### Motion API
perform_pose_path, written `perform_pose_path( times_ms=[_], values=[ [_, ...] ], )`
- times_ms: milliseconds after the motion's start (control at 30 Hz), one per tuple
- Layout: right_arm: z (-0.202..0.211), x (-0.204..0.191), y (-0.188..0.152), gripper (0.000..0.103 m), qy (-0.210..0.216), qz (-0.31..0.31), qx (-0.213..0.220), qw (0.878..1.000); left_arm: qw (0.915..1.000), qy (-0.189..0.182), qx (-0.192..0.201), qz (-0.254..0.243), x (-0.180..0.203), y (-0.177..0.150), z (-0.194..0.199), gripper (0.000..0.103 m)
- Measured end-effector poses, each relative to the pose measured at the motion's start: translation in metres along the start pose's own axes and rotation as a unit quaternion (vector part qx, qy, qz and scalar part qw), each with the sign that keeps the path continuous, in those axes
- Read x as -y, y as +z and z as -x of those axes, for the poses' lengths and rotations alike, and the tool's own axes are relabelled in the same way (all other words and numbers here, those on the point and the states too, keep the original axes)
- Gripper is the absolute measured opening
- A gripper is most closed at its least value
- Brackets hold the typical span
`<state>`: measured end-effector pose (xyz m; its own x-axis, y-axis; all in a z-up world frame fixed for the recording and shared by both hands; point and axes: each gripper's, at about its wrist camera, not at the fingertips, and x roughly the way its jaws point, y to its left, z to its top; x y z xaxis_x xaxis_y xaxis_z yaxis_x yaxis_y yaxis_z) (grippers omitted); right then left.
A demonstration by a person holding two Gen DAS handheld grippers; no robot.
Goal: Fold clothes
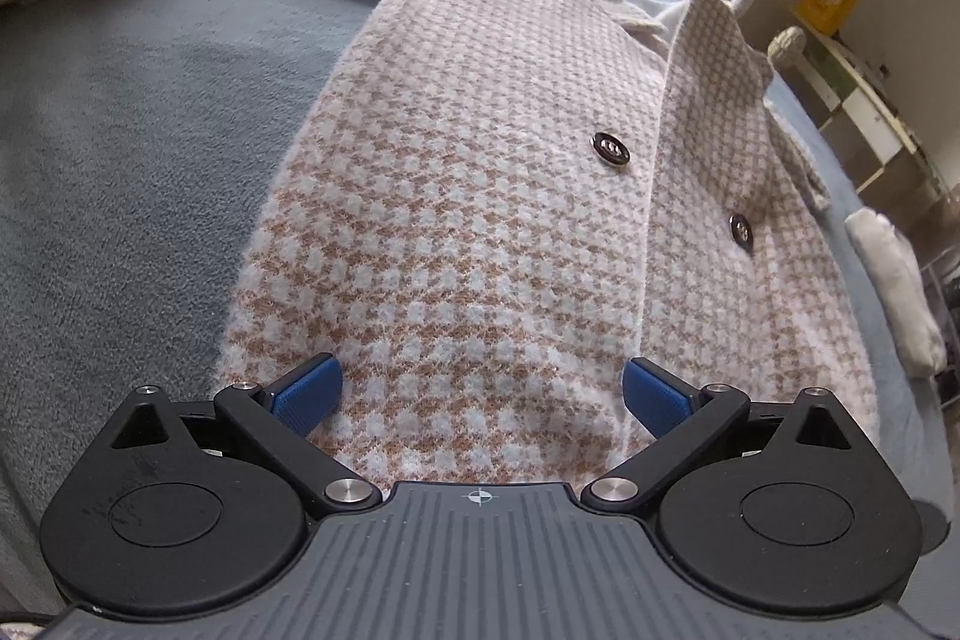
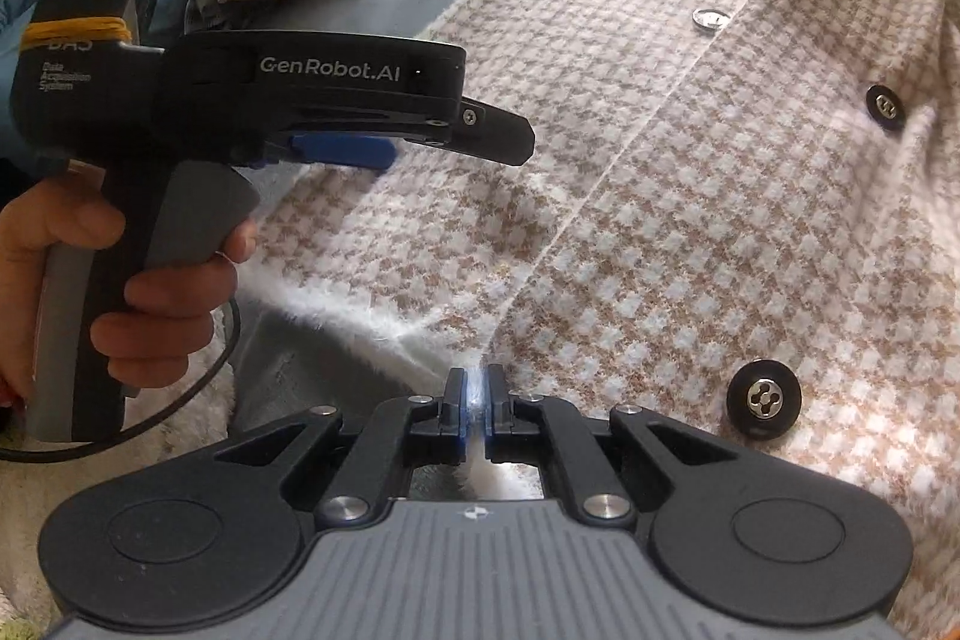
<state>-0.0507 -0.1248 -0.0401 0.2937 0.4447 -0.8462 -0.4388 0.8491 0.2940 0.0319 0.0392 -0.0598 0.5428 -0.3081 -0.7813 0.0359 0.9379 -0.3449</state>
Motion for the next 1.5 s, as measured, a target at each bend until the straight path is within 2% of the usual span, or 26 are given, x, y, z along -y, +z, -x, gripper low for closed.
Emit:
perform_pose_path(
  times_ms=[100,167,300,400,500,567,667,733,767,833,933,967,1000,1100,1167,1267,1400,1467,1500],
  values=[
    [0.0,-0.006,0.002,0.013,-0.006,0.011,0.002,1.0,0.9999,0.008,0.002,-0.013,0.004,-0.002,0.0,0.101],
    [0.007,-0.016,-0.001,0.028,-0.012,0.024,0.01,1.0,0.9998,0.011,0.004,-0.019,0.005,-0.003,0.001,0.101],
    [0.034,-0.036,-0.019,0.033,-0.037,0.05,0.04,0.997,0.9993,0.018,0.009,-0.03,0.007,-0.005,0.003,0.1],
    [0.065,-0.03,-0.04,0.033,-0.056,0.018,0.065,0.996,0.9979,0.018,0.019,-0.059,0.014,-0.008,0.011,0.1],
    [0.1,-0.002,-0.068,0.034,-0.088,-0.072,0.091,0.989,0.9946,0.012,0.033,-0.097,0.025,-0.014,0.022,0.1],
    [0.121,0.025,-0.089,0.034,-0.11,-0.158,0.11,0.975,0.9911,0.009,0.039,-0.127,0.035,-0.018,0.027,0.1],
    [0.146,0.068,-0.124,0.034,-0.127,-0.298,0.141,0.935,0.9879,-0.005,0.032,-0.152,0.046,-0.023,0.032,0.098],
    [0.155,0.087,-0.142,0.034,-0.135,-0.359,0.153,0.911,0.9868,-0.012,0.022,-0.16,0.05,-0.026,0.033,0.094],
    [0.156,0.093,-0.147,0.034,-0.135,-0.377,0.156,0.903,0.9862,-0.014,0.015,-0.164,0.052,-0.028,0.033,0.092],
    [0.153,0.1,-0.152,0.035,-0.125,-0.398,0.159,0.895,0.985,-0.013,-0.004,-0.172,0.055,-0.032,0.033,0.077],
    [0.147,0.111,-0.159,0.035,-0.111,-0.429,0.164,0.881,0.9845,-0.02,-0.028,-0.172,0.055,-0.038,0.034,0.069],
    [0.146,0.112,-0.159,0.035,-0.103,-0.43,0.168,0.881,0.9847,-0.024,-0.034,-0.169,0.055,-0.04,0.034,0.066],
    [0.144,0.11,-0.155,0.035,-0.093,-0.419,0.173,0.887,0.985,-0.027,-0.039,-0.166,0.054,-0.042,0.033,0.061],
    [0.134,0.101,-0.137,0.035,-0.079,-0.379,0.17,0.906,0.9857,-0.034,-0.047,-0.158,0.057,-0.04,0.026,0.056],
    [0.127,0.102,-0.13,0.035,-0.079,-0.372,0.163,0.91,0.9855,-0.043,-0.046,-0.158,0.062,-0.038,0.019,0.055],
    [0.123,0.109,-0.131,0.035,-0.07,-0.395,0.161,0.902,0.9838,-0.043,-0.049,-0.167,0.072,-0.03,0.002,0.052],
    [0.122,0.117,-0.144,0.035,-0.065,-0.429,0.166,0.886,0.9851,-0.037,-0.061,-0.157,0.075,-0.023,-0.017,0.036],
    [0.121,0.119,-0.15,0.035,-0.064,-0.435,0.166,0.882,0.9859,-0.036,-0.061,-0.151,0.075,-0.021,-0.022,0.029],
    [0.12,0.12,-0.153,0.035,-0.063,-0.437,0.166,0.882,0.9861,-0.038,-0.058,-0.151,0.075,-0.021,-0.022,0.023]
  ],
)
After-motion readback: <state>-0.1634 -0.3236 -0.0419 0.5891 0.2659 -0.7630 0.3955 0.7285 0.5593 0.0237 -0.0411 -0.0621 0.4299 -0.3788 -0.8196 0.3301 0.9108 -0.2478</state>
